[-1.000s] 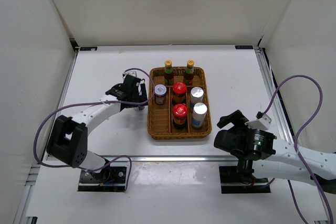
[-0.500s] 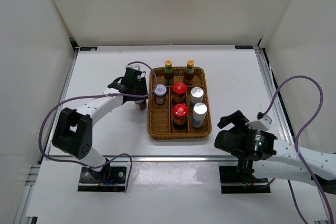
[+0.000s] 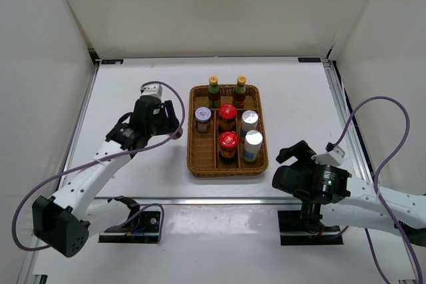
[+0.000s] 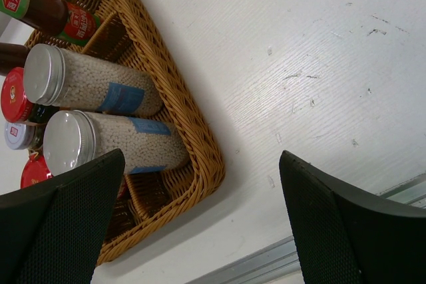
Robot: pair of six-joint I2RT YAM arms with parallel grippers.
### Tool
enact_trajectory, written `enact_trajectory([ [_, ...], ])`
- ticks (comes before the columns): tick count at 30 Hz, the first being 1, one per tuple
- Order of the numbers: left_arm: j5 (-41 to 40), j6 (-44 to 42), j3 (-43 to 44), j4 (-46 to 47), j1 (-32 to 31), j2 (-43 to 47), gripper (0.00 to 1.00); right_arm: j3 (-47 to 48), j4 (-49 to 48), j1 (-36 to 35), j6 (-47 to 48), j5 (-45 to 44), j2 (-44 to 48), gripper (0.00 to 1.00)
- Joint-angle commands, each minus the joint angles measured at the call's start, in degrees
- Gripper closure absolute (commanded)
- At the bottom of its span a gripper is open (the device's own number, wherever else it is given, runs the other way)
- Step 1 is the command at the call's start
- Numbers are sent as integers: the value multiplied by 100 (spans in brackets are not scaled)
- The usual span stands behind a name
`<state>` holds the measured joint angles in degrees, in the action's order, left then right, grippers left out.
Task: Organize the condiment bottles
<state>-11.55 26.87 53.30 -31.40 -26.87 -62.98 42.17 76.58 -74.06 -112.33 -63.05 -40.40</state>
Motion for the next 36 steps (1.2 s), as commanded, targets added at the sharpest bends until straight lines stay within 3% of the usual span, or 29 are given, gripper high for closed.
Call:
enact_trajectory([
  [1,135,204,470,204,-378,260,71,-16,437,-38,-641,-261,50,0],
  [11,-14,266,718,687,-1451,-934,72,-16,437,-38,-641,-261,50,0],
  [19,-76,82,594,1259,-1567,-1865,67,-69,437,-38,-641,-261,103,0],
  [22,-14,81,594,1259,-1567,-2051,53,-69,437,-38,-641,-261,103,0],
  [23,-14,81,594,1259,-1619,-2112,34,-69,437,-38,-641,-261,103,0],
  [24,-14,81,594,1259,-1619,-2113,34,-69,437,-38,-641,-261,103,0],
  [26,48,81,655,1154,-1619,-2165,12,-69,437,-38,-641,-261,155,0],
  [28,-144,29,743,917,-1619,-2166,0,-69,437,-38,-641,-261,155,0],
  [36,-1076,-401,797,-173,-1619,-586,0,-122,437,-38,-641,-261,155,0],
])
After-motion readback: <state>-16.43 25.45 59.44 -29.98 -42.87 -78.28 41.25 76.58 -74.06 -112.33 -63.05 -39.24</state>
